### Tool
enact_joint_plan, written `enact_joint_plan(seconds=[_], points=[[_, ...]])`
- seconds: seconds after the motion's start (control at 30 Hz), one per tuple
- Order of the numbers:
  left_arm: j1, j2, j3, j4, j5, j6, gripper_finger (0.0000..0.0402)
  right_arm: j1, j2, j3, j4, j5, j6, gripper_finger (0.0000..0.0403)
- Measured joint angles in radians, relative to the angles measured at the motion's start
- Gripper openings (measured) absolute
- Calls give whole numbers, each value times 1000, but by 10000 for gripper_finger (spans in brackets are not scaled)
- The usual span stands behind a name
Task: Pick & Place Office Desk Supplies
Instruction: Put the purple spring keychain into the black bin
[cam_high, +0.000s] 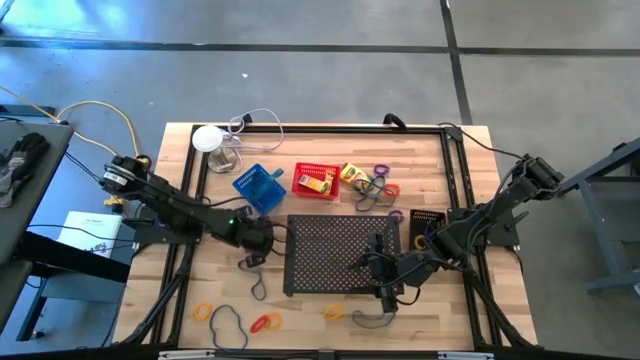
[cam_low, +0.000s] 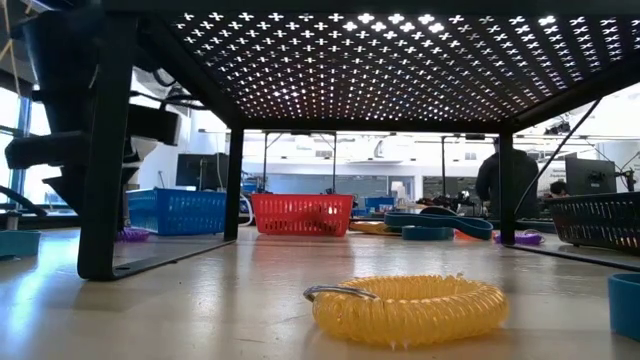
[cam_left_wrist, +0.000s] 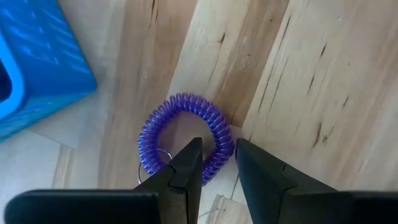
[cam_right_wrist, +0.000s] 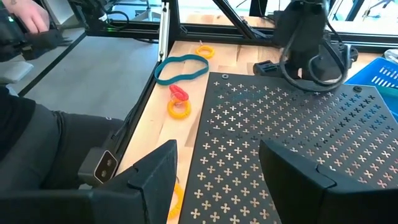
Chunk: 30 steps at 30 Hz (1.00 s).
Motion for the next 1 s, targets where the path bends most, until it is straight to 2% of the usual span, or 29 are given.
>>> enact_joint_plan(seconds=[0.17, 0.33, 0.43, 0.53, 0.63, 0.73, 0.87, 1.0], points=[[25, 5, 0, -4, 60, -1, 78, 0, 0, 0, 0, 0, 1, 215], [25, 5, -1, -3, 63, 3, 15, 0, 0, 0, 0, 0, 1, 215], [12, -16, 11, -26, 81, 4, 11, 0, 0, 0, 0, 0, 1, 215], [-12, -60, 55, -131, 131, -24, 9, 1, 0, 0, 0, 0, 1, 215], [-49, -127, 137, -160, 169, -40, 8, 1, -1, 0, -3, -20, 2, 215], [-93, -190, 213, -189, 162, -53, 8, 3, -1, 0, 0, -58, -3, 215], [-164, -261, 301, -4, 59, -48, 7, 4, 10, 0, 25, -76, -18, 215], [-229, -280, 334, 220, -35, 32, 7, 2, 50, -1, 65, -97, -57, 215]])
